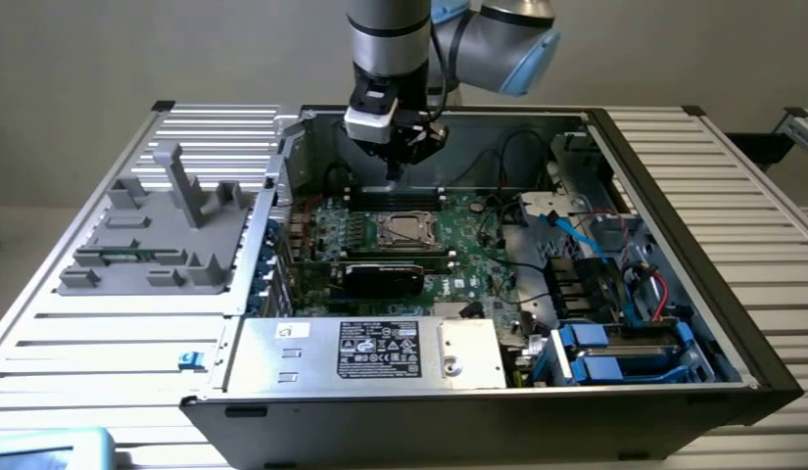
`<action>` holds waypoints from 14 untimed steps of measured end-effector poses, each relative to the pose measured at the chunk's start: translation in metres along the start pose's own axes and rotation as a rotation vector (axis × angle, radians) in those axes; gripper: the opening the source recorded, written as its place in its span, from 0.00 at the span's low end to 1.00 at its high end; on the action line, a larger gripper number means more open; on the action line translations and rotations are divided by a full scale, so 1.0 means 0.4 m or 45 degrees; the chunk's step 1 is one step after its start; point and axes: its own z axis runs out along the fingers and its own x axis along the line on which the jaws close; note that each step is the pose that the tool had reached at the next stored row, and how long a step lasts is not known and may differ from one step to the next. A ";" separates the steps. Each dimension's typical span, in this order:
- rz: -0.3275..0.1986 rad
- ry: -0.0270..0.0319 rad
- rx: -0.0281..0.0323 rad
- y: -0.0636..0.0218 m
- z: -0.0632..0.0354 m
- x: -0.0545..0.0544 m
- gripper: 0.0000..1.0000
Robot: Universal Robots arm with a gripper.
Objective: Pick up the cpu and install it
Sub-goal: 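Install the second cpu locking lever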
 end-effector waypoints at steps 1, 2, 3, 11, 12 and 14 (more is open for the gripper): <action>0.000 0.0000 0.0000 0.000 0.000 0.000 0.11; 0.000 0.0000 -0.0001 0.000 0.000 0.000 0.11; 0.000 -0.0001 -0.0001 0.001 0.000 0.000 0.11; 0.001 -0.0039 0.0101 0.047 -0.008 0.016 0.11; 0.001 -0.0049 0.0130 0.054 -0.009 0.018 0.11; 0.001 -0.0065 0.0178 0.066 -0.011 0.023 0.11</action>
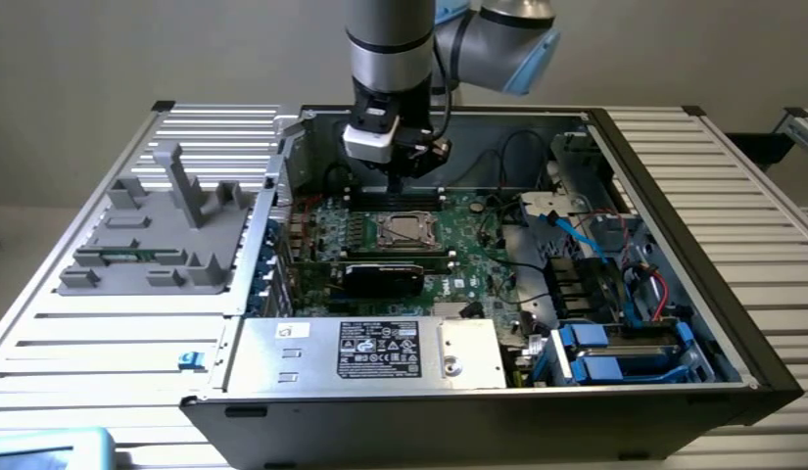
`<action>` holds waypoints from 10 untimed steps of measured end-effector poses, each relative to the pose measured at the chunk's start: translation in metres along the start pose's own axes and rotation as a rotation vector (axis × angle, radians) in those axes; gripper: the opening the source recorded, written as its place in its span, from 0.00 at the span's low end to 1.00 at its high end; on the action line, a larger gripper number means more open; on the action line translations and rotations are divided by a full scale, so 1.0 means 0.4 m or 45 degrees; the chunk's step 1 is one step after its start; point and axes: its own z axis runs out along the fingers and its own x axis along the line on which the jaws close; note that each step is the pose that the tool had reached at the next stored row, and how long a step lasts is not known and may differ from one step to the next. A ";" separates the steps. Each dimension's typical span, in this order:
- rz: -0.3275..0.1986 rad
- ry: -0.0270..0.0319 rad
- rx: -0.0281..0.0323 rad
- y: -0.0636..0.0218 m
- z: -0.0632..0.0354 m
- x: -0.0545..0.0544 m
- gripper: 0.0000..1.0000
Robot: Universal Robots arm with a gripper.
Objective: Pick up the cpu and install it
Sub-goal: 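Install the second cpu locking lever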
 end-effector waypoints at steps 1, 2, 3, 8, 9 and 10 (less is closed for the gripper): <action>0.000 -0.0006 0.0021 0.005 -0.001 0.002 0.11; 0.000 -0.0017 0.0044 0.012 -0.002 0.004 0.11; 0.001 -0.0031 0.0080 0.020 -0.004 0.007 0.11; 0.006 -0.0280 0.0283 0.055 -0.011 0.019 0.11; 0.008 -0.0368 0.0309 0.060 -0.012 0.021 0.11; 0.010 -0.0471 0.0327 0.065 -0.013 0.022 0.11</action>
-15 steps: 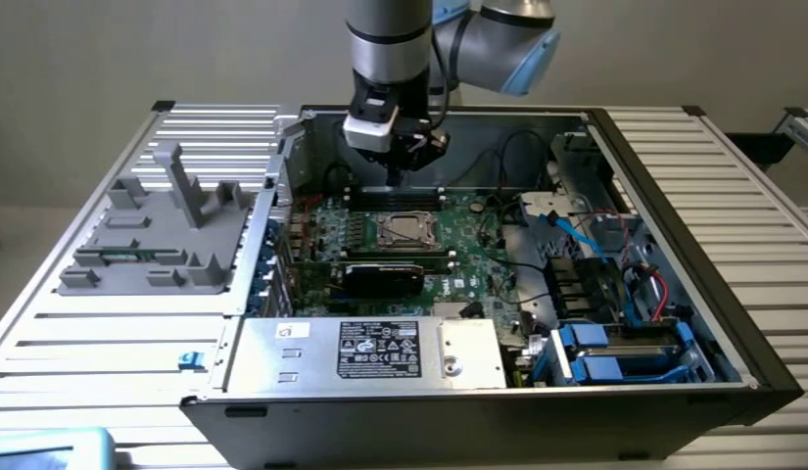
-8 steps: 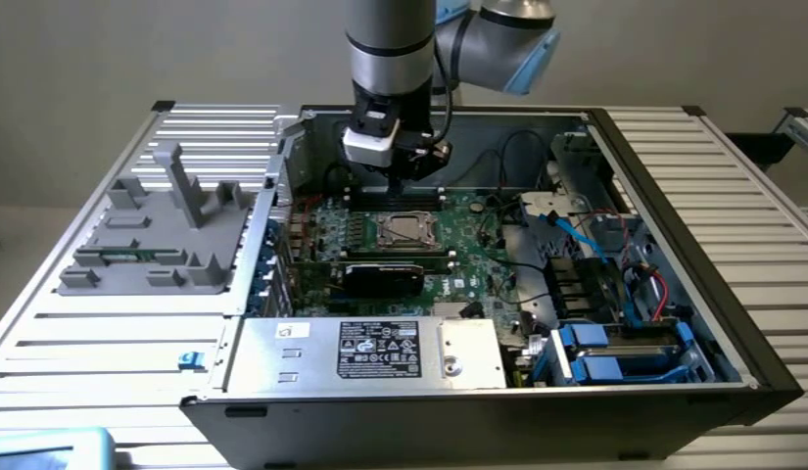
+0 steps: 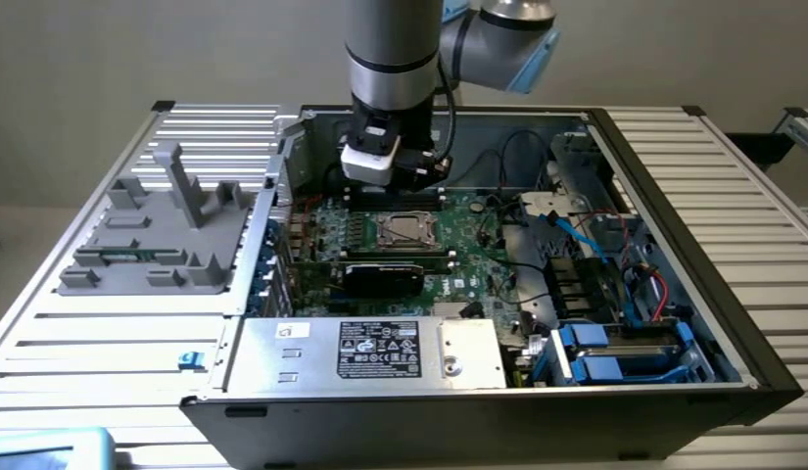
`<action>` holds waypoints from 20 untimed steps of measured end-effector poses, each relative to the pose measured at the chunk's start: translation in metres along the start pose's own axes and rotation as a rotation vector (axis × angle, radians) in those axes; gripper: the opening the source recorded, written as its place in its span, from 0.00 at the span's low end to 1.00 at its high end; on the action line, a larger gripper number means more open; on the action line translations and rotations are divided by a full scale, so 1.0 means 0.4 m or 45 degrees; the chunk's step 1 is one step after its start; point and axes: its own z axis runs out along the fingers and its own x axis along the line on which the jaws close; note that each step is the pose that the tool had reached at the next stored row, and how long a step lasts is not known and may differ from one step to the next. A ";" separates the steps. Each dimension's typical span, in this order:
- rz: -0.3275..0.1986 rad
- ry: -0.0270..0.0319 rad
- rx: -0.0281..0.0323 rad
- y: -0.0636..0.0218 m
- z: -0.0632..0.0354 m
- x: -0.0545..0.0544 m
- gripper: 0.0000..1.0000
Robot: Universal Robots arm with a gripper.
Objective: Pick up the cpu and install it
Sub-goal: 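Install the second cpu locking lever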
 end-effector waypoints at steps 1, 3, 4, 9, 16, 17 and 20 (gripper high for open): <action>0.002 -0.0096 0.0011 0.005 -0.001 0.002 0.11; 0.006 -0.0264 0.0028 0.015 -0.001 0.005 0.11; 0.008 -0.0336 0.0049 0.020 0.000 0.007 0.11; 0.014 -0.0684 0.0380 0.041 0.001 0.014 0.11; -0.011 -0.0907 0.0663 0.068 0.019 0.022 0.11; -0.031 -0.0961 0.0647 0.069 0.023 0.022 0.11; -0.096 -0.1140 0.0596 0.072 0.032 0.023 0.11</action>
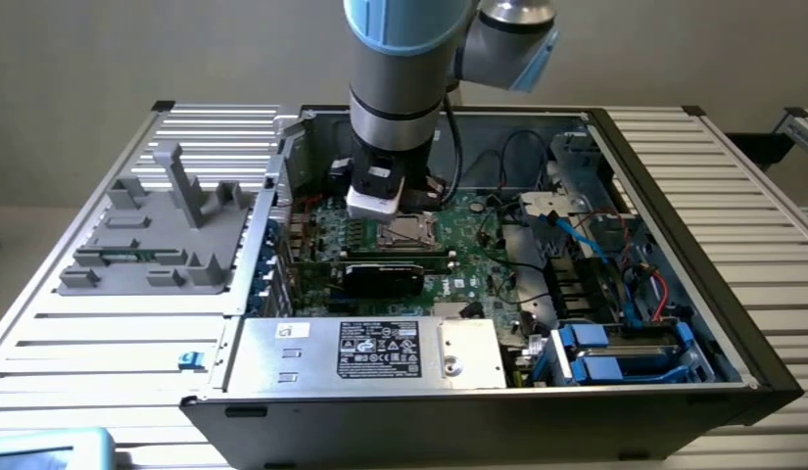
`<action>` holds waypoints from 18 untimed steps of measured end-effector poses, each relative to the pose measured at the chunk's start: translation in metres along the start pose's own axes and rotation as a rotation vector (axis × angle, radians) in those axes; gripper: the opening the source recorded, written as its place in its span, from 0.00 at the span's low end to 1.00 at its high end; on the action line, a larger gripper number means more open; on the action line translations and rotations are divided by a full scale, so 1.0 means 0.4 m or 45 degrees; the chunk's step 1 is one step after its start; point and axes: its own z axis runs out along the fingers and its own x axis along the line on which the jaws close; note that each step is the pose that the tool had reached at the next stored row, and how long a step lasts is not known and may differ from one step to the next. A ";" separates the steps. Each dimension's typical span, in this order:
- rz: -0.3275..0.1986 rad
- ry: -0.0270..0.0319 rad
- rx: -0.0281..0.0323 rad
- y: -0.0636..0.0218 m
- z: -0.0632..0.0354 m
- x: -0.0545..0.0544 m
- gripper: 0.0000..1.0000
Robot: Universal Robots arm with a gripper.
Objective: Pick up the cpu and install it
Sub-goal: 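Install the second cpu locking lever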
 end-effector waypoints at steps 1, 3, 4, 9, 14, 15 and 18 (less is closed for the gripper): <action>-0.019 -0.0059 -0.0006 0.001 0.002 0.000 0.11; -0.041 -0.0130 0.0034 0.002 0.005 0.001 0.11; -0.050 -0.0149 0.0054 0.004 0.006 0.001 0.11; -0.080 -0.0097 0.0152 0.007 0.013 0.003 0.11; -0.085 -0.0132 0.0283 0.013 0.031 0.005 0.11; -0.086 -0.0150 0.0361 0.014 0.032 0.005 0.11; -0.086 -0.0158 0.0404 0.016 0.031 0.005 0.11</action>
